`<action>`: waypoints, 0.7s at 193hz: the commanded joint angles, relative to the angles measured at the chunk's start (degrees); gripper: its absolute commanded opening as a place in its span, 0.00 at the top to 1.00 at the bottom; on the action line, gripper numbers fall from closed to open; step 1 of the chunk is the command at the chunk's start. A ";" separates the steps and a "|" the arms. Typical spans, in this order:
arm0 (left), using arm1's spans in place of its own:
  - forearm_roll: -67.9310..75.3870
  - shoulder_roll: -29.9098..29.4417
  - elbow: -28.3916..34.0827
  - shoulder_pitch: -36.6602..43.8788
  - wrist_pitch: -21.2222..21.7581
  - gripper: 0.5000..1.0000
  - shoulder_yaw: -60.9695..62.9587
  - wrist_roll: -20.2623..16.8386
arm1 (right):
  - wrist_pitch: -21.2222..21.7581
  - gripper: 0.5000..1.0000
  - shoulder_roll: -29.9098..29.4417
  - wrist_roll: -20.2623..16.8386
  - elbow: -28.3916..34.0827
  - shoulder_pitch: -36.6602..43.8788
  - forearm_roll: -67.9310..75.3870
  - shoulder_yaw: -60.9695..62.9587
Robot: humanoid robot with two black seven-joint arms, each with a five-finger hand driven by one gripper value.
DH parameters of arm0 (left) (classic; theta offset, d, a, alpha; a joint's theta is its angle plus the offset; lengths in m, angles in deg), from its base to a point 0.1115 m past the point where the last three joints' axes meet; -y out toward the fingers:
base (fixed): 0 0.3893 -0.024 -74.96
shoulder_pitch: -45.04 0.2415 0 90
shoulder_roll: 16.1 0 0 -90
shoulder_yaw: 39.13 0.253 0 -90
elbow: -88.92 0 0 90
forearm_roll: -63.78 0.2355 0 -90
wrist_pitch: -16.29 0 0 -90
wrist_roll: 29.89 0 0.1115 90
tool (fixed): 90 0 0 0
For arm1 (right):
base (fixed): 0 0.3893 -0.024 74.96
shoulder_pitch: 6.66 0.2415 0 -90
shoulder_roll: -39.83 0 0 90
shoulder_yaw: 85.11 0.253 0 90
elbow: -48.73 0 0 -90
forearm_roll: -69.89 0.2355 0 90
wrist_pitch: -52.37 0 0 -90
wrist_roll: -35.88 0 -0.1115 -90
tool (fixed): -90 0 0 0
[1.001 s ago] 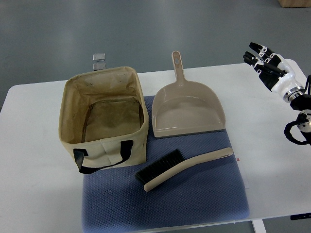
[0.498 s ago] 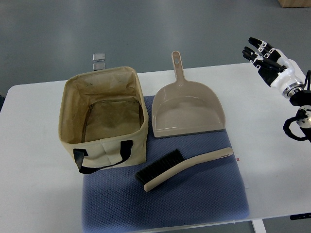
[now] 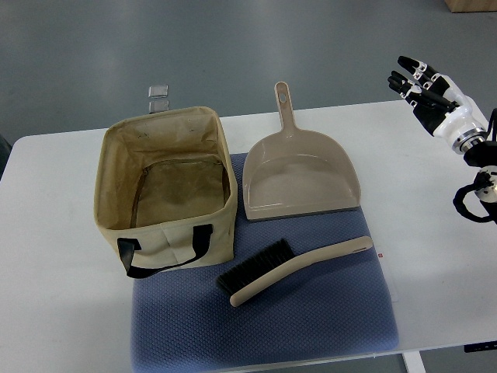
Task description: Put pink broom in yellow bag with right hand
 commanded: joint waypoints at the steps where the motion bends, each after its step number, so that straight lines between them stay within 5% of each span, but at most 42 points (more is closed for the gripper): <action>1: 0.00 0.00 0.06 0.01 -0.01 0.00 0.04 0.00 | 0.04 0.15 0.09 0.00 0.05 0.01 0.00 0.00; 135: 0.00 0.00 0.06 0.01 -0.01 0.00 0.04 0.00 | 0.74 0.14 1.50 0.00 0.14 0.10 -0.18 -0.08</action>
